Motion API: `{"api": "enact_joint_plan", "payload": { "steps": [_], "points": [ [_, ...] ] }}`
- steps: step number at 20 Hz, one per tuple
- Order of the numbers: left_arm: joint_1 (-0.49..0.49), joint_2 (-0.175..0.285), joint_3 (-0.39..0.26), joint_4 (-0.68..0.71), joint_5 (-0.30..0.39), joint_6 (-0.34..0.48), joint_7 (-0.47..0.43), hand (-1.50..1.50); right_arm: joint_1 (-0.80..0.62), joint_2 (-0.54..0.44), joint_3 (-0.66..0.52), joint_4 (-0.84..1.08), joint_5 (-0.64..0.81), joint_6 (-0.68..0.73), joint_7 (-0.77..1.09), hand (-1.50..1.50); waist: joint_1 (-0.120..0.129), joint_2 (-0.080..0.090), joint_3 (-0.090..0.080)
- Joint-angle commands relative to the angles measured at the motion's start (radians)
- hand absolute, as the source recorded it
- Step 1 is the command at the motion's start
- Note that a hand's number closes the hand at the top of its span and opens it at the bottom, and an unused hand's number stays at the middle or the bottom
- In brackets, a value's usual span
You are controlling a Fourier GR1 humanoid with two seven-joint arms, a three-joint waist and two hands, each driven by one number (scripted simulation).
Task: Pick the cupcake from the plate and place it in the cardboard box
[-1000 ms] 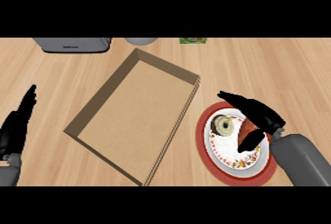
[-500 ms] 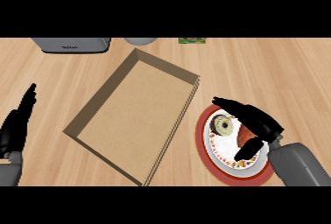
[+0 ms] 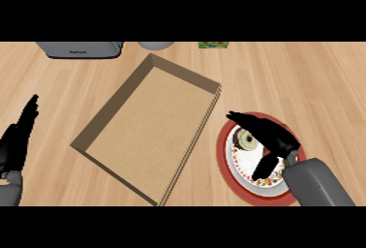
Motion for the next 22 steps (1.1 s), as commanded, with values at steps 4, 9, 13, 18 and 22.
{"api": "enact_joint_plan", "payload": {
  "steps": [4, 9, 13, 18, 22],
  "points": [
    [-0.054, -0.033, 0.014, 0.037, -0.038, -0.012, -0.005, 0.00, -0.085, 0.105, -0.035, 0.167, 0.084, -0.078, 0.012, 1.50, 0.000, 0.001, 0.000],
    [-0.007, -0.014, 0.033, 0.027, -0.024, -0.028, -0.042, 0.00, -0.091, 0.097, -0.062, 0.238, 0.161, -0.331, -0.080, 1.50, 0.005, 0.002, 0.000],
    [-0.038, -0.065, 0.020, 0.096, -0.060, 0.017, -0.078, 0.00, -0.112, 0.097, -0.083, 0.300, 0.210, -0.434, -0.114, 1.50, 0.002, 0.002, 0.000],
    [-0.016, 0.003, 0.067, 0.014, -0.015, -0.072, -0.007, 0.00, -0.094, 0.056, -0.102, 0.140, 0.236, -0.416, -0.040, 1.50, -0.001, -0.001, 0.000],
    [0.013, -0.103, -0.002, -0.023, -0.087, 0.025, -0.002, 0.00, -0.157, -0.006, -0.090, 0.093, 0.260, -0.261, -0.002, 1.50, -0.003, -0.002, 0.000]
  ]
}}
